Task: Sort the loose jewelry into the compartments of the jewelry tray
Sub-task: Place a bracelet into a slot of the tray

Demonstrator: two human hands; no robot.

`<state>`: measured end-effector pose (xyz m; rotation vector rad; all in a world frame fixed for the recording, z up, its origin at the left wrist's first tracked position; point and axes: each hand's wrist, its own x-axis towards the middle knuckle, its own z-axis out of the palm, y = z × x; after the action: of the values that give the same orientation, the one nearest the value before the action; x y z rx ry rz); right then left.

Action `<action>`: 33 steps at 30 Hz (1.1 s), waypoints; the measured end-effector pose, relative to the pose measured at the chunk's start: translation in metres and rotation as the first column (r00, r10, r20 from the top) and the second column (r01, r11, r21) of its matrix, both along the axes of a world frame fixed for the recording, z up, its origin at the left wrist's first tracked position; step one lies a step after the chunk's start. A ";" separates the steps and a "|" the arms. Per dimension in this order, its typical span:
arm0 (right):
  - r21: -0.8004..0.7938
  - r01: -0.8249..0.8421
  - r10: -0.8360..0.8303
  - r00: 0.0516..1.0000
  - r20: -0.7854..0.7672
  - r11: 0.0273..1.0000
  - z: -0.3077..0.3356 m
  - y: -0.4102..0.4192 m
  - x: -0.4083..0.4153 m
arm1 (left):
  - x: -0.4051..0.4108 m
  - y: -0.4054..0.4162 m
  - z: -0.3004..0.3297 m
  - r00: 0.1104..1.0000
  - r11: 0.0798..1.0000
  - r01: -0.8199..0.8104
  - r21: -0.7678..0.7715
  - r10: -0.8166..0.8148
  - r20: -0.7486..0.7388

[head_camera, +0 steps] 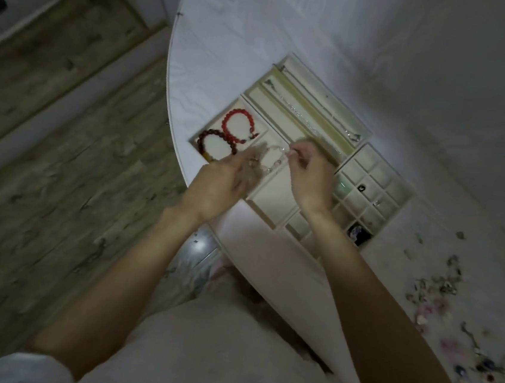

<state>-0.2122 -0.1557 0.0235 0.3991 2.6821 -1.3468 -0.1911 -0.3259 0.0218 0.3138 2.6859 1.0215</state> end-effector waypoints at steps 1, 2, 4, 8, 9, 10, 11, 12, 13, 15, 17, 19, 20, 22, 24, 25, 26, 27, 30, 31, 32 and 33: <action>0.076 -0.002 0.005 0.999 -0.038 0.997 0.001 0.003 0.002 | 0.001 -0.004 -0.001 0.998 0.996 0.035 -0.081 -0.039 -0.048; 0.134 -0.023 0.034 0.996 -0.080 0.991 0.000 0.007 0.005 | 0.001 -0.009 -0.002 0.993 0.988 0.052 -0.148 -0.068 -0.102; 0.272 -0.145 0.188 0.972 -0.140 0.952 -0.004 0.010 0.010 | -0.001 -0.016 -0.007 0.956 0.964 0.091 -0.250 -0.155 -0.250; 0.547 -0.358 0.460 0.886 -0.057 0.757 -0.020 0.008 0.013 | -0.013 -0.009 -0.027 0.877 0.904 0.191 -0.384 -0.332 -0.346; 0.590 -0.385 0.491 0.871 -0.022 0.710 -0.023 0.007 0.013 | -0.017 -0.006 -0.031 0.863 0.881 0.213 -0.422 -0.372 -0.342; 0.621 -0.405 0.516 0.857 0.002 0.671 -0.025 0.005 0.014 | -0.019 -0.003 -0.035 0.852 0.859 0.226 -0.460 -0.403 -0.334; 0.639 -0.416 0.530 0.848 0.015 0.647 -0.026 0.005 0.014 | -0.022 -0.002 -0.038 0.846 0.838 0.235 -0.493 -0.426 -0.320; 0.645 -0.424 0.536 0.844 0.027 0.636 -0.026 0.005 0.013 | -0.025 -0.001 -0.041 0.843 0.819 0.247 -0.519 -0.446 -0.302; 0.649 -0.433 0.540 0.841 0.042 0.625 -0.026 0.005 0.013 | -0.028 -0.001 -0.042 0.841 0.803 0.256 -0.538 -0.459 -0.286; 0.663 -0.447 0.541 0.838 0.074 0.600 -0.026 0.005 0.013 | -0.035 -0.002 -0.043 0.832 0.781 0.267 -0.564 -0.482 -0.274; 0.678 -0.450 0.545 0.834 0.087 0.581 -0.026 0.003 0.014 | -0.039 -0.004 -0.043 0.828 0.772 0.257 -0.581 -0.486 -0.279; 0.686 -0.453 0.545 0.833 0.098 0.569 -0.025 0.002 0.013 | -0.042 -0.005 -0.044 0.828 0.771 0.243 -0.588 -0.481 -0.289; 0.683 -0.466 0.544 0.831 0.118 0.562 -0.024 0.001 0.013 | -0.043 -0.005 -0.045 0.830 0.775 0.238 -0.586 -0.475 -0.292; 0.681 -0.484 0.540 0.828 0.153 0.549 -0.024 0.000 0.011 | -0.043 -0.004 -0.047 0.837 0.785 0.239 -0.571 -0.464 -0.288; 0.691 -0.475 0.549 0.825 0.134 0.544 -0.023 0.000 0.011 | -0.043 -0.005 -0.047 0.844 0.800 0.228 -0.555 -0.447 -0.298; 0.695 -0.474 0.559 0.820 0.124 0.540 -0.023 -0.001 0.011 | -0.043 -0.005 -0.046 0.843 0.812 0.213 -0.544 -0.434 -0.317; 0.698 -0.472 0.567 0.816 0.115 0.538 -0.024 -0.001 0.011 | -0.043 -0.006 -0.044 0.840 0.825 0.199 -0.529 -0.421 -0.342; 0.701 -0.472 0.574 0.812 0.109 0.535 -0.025 -0.001 0.010 | -0.042 -0.007 -0.042 0.834 0.841 0.184 -0.509 -0.407 -0.372; 0.690 -0.482 0.555 0.820 0.139 0.540 -0.027 -0.002 0.009 | -0.038 -0.010 -0.036 0.813 0.870 0.161 -0.465 -0.384 -0.438; 0.684 -0.479 0.547 0.826 0.138 0.551 -0.029 -0.002 0.009 | -0.036 -0.010 -0.035 0.813 0.868 0.164 -0.469 -0.388 -0.434; 0.678 -0.475 0.543 0.830 0.132 0.561 -0.030 -0.003 0.010 | -0.035 -0.011 -0.035 0.821 0.858 0.170 -0.484 -0.395 -0.412; 0.670 -0.470 0.543 0.832 0.118 0.575 -0.031 -0.003 0.011 | -0.034 -0.011 -0.035 0.834 0.843 0.179 -0.508 -0.404 -0.377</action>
<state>-0.2013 -0.1588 -0.0076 -0.4108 2.9358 -0.1900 -0.2247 -0.3371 -0.0127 0.9598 3.0403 0.2098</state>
